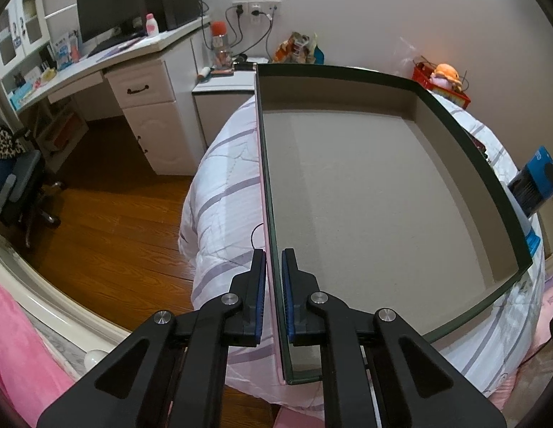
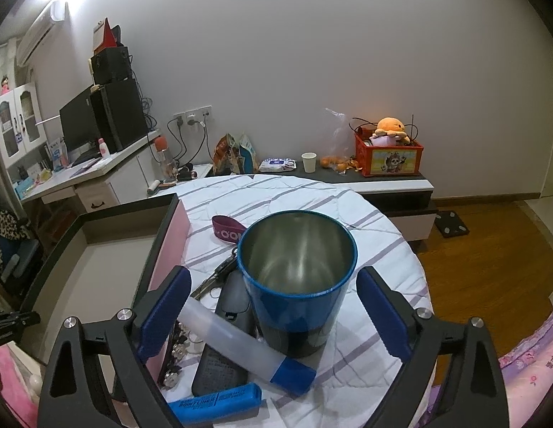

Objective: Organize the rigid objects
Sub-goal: 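Grasp the blue cup with the right gripper and place it inside the tray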

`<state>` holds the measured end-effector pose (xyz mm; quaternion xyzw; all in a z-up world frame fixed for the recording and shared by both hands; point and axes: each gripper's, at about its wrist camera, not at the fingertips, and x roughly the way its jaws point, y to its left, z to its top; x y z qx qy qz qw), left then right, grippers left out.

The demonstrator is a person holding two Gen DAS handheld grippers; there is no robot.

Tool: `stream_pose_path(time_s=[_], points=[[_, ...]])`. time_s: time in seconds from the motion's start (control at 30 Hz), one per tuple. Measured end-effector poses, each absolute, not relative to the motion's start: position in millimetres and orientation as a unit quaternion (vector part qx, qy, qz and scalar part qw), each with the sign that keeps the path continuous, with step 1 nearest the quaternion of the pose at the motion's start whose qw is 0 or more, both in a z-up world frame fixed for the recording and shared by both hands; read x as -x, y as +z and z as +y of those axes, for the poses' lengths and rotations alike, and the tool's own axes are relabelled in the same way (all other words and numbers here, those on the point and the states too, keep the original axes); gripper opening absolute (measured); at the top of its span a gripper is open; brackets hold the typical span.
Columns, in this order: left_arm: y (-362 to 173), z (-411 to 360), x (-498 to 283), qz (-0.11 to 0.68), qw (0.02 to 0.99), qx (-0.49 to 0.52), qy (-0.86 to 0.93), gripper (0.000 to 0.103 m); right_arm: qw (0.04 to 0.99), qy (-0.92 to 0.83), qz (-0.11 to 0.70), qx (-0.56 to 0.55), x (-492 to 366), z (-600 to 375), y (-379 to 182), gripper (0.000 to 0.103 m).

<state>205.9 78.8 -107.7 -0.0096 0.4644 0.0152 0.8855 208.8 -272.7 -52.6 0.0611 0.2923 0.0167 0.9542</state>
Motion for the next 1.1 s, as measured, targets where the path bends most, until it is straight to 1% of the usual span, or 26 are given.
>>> stream_pose_path(time_s=[0.03,0.07,0.1,0.13,0.17,0.5,0.77,0.93,1.1], points=[[-107,79,-206,0.464,0.886,0.008,0.015,0.008,0.954,0.016,0.294,-0.061,-211,-273,-54,0.092],[-108,78,-206,0.463,0.886,0.007,0.015,0.008,0.953,0.016,0.297,-0.063,-214,-274,-55,0.085],[-108,78,-205,0.462,0.887,0.007,0.015,0.008,0.952,0.013,0.299,-0.064,-216,-275,-57,0.080],[-109,78,-205,0.462,0.887,0.006,0.014,0.008,0.951,0.010,0.301,-0.064,-219,-277,-59,0.072],[-108,79,-205,0.460,0.888,0.005,0.013,0.009,0.951,0.008,0.303,-0.064,-221,-277,-61,0.070],[-111,77,-206,0.455,0.890,-0.002,0.006,0.009,0.952,0.014,0.300,-0.064,-219,-280,-62,0.069],[-112,75,-204,0.452,0.892,-0.003,0.005,0.009,0.964,0.004,0.265,-0.032,-210,-264,-43,0.069],[-112,77,-204,0.451,0.892,0.001,0.003,0.009,0.976,0.025,0.218,-0.003,-198,-231,-8,0.069],[-112,77,-204,0.450,0.893,0.001,0.001,0.010,0.969,0.132,0.207,0.008,-194,-172,10,0.069]])
